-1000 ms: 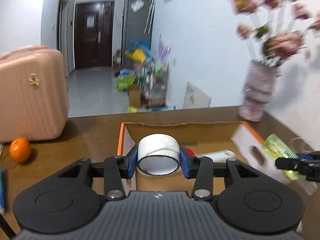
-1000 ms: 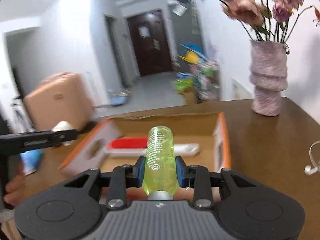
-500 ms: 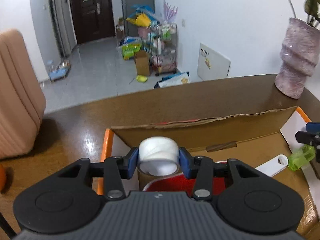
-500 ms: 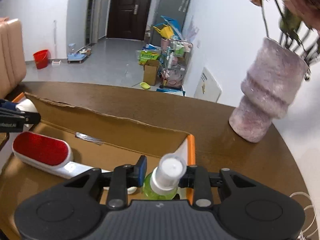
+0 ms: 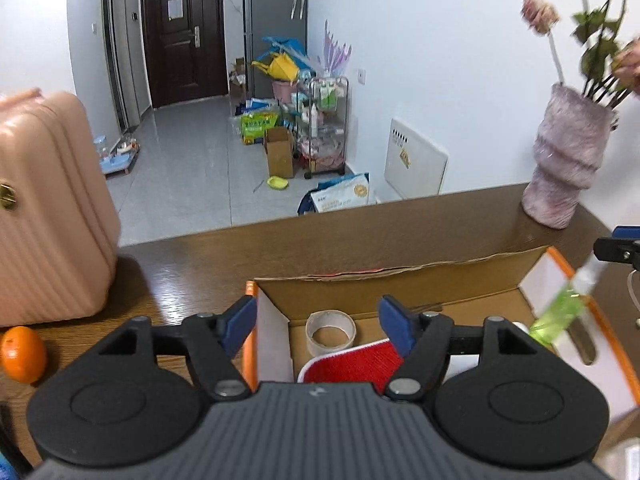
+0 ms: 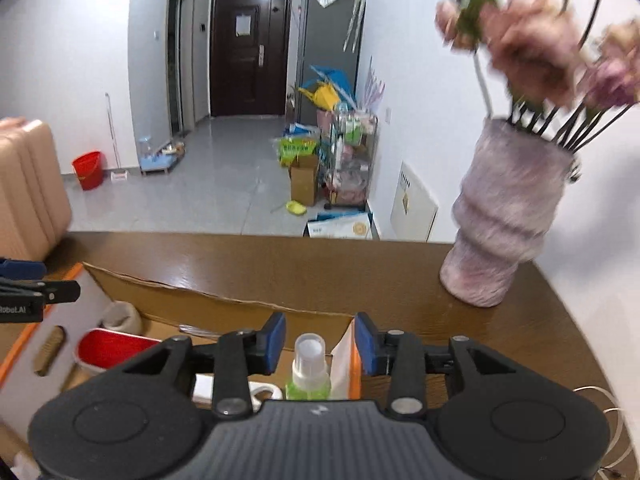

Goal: Organize rigid objects
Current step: 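Lower the tape roll and green bottle into the box and open both tools, then withdraw both tools from the box toward the remaining items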

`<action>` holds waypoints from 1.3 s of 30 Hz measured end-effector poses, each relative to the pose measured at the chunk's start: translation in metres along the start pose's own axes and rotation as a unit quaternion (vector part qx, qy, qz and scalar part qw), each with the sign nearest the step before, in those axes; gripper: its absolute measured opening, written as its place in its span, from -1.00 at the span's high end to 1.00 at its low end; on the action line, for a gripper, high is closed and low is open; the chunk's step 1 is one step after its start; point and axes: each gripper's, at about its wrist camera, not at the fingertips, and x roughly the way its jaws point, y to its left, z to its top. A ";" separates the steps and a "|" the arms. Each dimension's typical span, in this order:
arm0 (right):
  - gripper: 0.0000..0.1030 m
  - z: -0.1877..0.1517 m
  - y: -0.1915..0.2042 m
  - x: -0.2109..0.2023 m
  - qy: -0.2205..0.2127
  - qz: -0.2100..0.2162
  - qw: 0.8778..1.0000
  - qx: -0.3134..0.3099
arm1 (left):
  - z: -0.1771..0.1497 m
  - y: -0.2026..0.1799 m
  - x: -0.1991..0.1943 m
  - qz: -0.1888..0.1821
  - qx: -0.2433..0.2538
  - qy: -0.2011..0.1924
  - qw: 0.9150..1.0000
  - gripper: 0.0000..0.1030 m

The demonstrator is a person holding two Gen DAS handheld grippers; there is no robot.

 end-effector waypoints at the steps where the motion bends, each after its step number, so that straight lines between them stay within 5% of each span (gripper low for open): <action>1: 0.27 0.000 0.000 -0.014 -0.003 0.002 1.000 0.000 | 0.000 0.000 -0.013 -0.002 -0.002 -0.003 1.000 -0.39; 8: -0.04 -0.036 -0.011 -0.111 -0.049 0.024 0.998 0.022 | -0.052 0.001 -0.116 0.031 -0.004 -0.058 0.998 -0.53; 12: -0.05 -0.086 -0.007 -0.160 -0.067 0.044 0.996 0.038 | -0.104 -0.003 -0.178 0.040 -0.006 -0.096 0.995 -0.60; 18: -0.31 -0.187 0.028 -0.233 -0.114 0.064 0.991 0.018 | -0.201 -0.026 -0.257 0.019 0.008 -0.139 0.990 -0.69; 27: -0.44 -0.320 0.086 -0.293 -0.117 0.122 0.986 0.013 | -0.333 -0.068 -0.311 0.043 0.031 -0.111 0.992 -0.72; 39: -0.24 -0.341 0.087 -0.292 -0.090 0.112 0.990 0.009 | -0.339 -0.076 -0.300 0.041 0.040 -0.088 0.994 -0.72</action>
